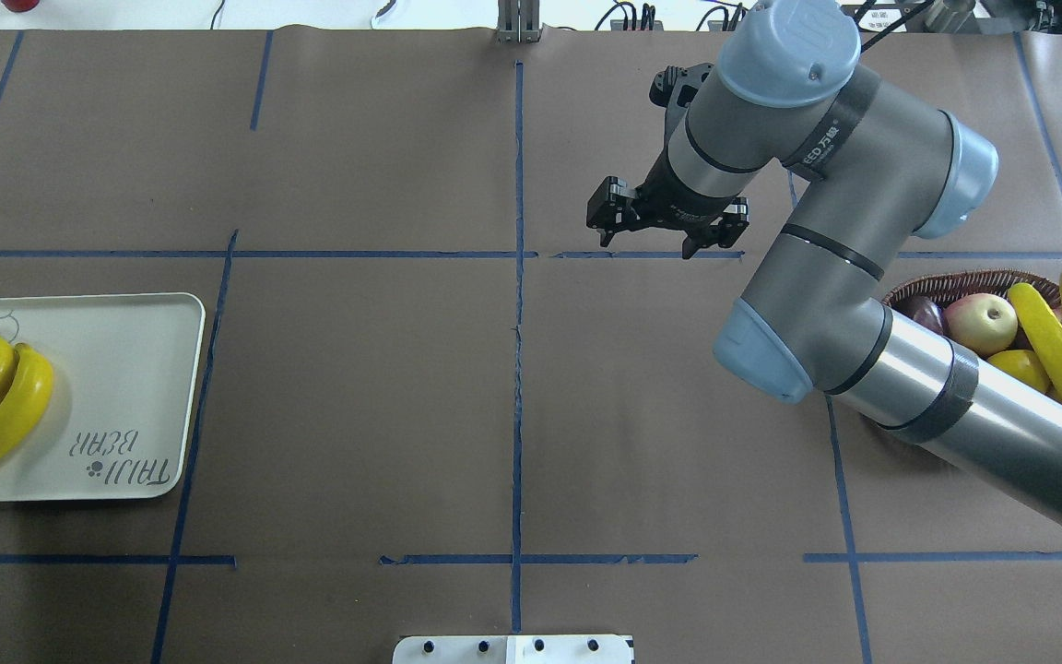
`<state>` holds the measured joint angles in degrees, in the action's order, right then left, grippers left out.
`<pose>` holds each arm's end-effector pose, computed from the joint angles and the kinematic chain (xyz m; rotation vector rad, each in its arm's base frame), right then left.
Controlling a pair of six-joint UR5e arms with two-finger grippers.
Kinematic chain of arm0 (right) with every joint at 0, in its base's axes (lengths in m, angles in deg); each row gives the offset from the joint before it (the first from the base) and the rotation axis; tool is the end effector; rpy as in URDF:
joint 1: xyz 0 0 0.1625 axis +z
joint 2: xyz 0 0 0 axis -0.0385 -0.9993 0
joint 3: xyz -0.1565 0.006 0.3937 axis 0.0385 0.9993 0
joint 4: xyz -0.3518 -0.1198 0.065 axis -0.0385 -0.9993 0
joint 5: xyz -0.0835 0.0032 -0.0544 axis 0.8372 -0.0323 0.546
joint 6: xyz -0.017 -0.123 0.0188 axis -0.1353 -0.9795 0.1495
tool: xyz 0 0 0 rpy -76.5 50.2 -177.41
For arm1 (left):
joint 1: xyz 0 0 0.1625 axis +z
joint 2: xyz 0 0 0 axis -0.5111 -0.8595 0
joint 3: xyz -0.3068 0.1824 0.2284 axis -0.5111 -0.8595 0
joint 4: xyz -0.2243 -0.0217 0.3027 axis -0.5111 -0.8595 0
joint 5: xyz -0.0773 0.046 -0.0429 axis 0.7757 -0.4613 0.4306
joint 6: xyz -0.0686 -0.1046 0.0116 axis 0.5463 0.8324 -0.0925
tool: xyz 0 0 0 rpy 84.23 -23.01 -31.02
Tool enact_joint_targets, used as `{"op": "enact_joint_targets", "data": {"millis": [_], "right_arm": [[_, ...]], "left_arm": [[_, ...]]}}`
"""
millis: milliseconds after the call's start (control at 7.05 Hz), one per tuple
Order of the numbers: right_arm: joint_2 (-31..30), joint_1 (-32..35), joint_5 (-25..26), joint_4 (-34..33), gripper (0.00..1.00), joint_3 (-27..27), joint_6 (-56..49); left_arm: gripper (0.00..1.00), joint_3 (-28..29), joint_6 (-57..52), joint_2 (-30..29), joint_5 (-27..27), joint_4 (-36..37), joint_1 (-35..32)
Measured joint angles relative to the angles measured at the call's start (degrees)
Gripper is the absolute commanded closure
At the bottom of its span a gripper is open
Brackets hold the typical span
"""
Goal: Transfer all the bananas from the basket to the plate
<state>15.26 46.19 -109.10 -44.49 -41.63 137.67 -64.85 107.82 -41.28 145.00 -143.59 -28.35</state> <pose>-0.4155 -0.5006 0.2516 0.0383 -0.9133 0.1066 0.1482 -0.3220 0.6495 0.3020 1.0526 0.4963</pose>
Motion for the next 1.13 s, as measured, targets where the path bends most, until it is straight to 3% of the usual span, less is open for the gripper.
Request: {"op": "enact_joint_targets", "data": {"millis": [142, 425, 851, 1134], "right_arm": [[-0.68, 1.15, -0.29, -0.13, 0.0, -0.02, -2.92], [-4.3, 5.71, -2.91, -0.69, 0.0, -0.11, -13.01], [-9.23, 13.51, -5.66, -8.49, 0.0, -2.62, -33.92], [-14.69, 16.73, -5.75, -10.68, 0.0, -6.04, -43.62]], "left_arm": [[0.0, -1.74, 1.15, -0.5, 0.38, 3.2, -1.89], [0.0, -7.33, 3.54, -1.18, 0.23, 12.56, -5.11], [0.0, -14.03, 4.19, -5.24, -0.03, 27.6, -6.5], [0.0, -14.82, 4.19, -6.7, -0.55, 29.83, -6.6]]}}
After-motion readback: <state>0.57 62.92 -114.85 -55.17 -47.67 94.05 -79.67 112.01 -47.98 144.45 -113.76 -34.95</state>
